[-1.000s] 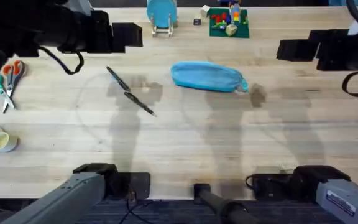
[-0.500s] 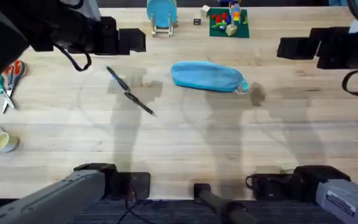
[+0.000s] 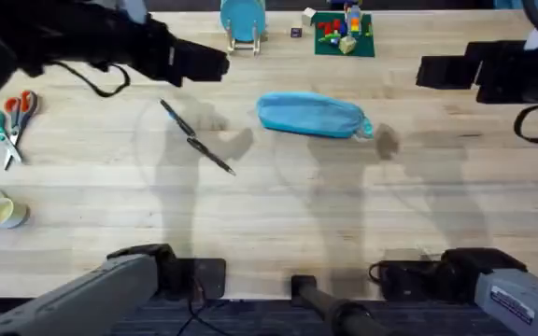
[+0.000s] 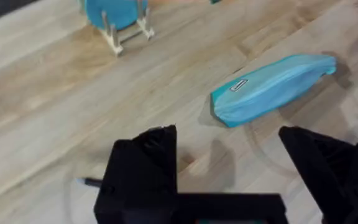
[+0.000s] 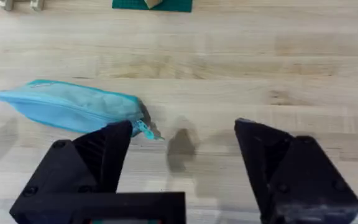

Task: Unzip the bag, pick up the pens from the table one at a time and place them inside, then zip the bag closed.

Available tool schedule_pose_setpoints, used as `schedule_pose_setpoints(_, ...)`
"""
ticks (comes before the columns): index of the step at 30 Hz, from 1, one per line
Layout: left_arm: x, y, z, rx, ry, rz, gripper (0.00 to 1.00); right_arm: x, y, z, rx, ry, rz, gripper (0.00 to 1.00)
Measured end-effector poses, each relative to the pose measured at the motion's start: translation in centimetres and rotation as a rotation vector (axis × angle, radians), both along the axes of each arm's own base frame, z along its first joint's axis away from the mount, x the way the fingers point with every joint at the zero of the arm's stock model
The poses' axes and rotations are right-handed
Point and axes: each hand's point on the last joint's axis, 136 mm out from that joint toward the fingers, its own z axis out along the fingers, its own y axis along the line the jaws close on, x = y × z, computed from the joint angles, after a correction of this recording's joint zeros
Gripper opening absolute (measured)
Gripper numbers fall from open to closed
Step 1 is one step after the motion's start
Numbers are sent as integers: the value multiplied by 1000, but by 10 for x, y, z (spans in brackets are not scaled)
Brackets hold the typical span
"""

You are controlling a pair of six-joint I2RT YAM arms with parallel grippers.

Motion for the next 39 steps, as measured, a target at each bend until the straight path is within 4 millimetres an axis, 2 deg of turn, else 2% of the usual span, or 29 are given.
schedule_pose_setpoints(6, -4, 7, 22, -96, -122, -112, 990, 0, 0, 0, 0, 0, 0, 996)
schedule_pose_setpoints(9, -4, 5, 26, -136, -155, -163, 990, 0, 0, 0, 0, 0, 0, 996)
schedule_pose_setpoints(15, 5, -2, 12, -195, -163, -254, 992, 0, 0, 0, 0, 0, 0, 996)
schedule_pose_setpoints(26, 40, -1, -20, -277, -199, -329, 993, 0, 0, 0, 0, 0, 0, 997)
schedule_pose_setpoints(32, 46, 0, -37, -304, -157, -325, 993, 0, 0, 0, 0, 0, 0, 997)
schedule_pose_setpoints(39, 56, 2, -32, -269, -241, -347, 994, 0, 0, 0, 0, 0, 0, 996)
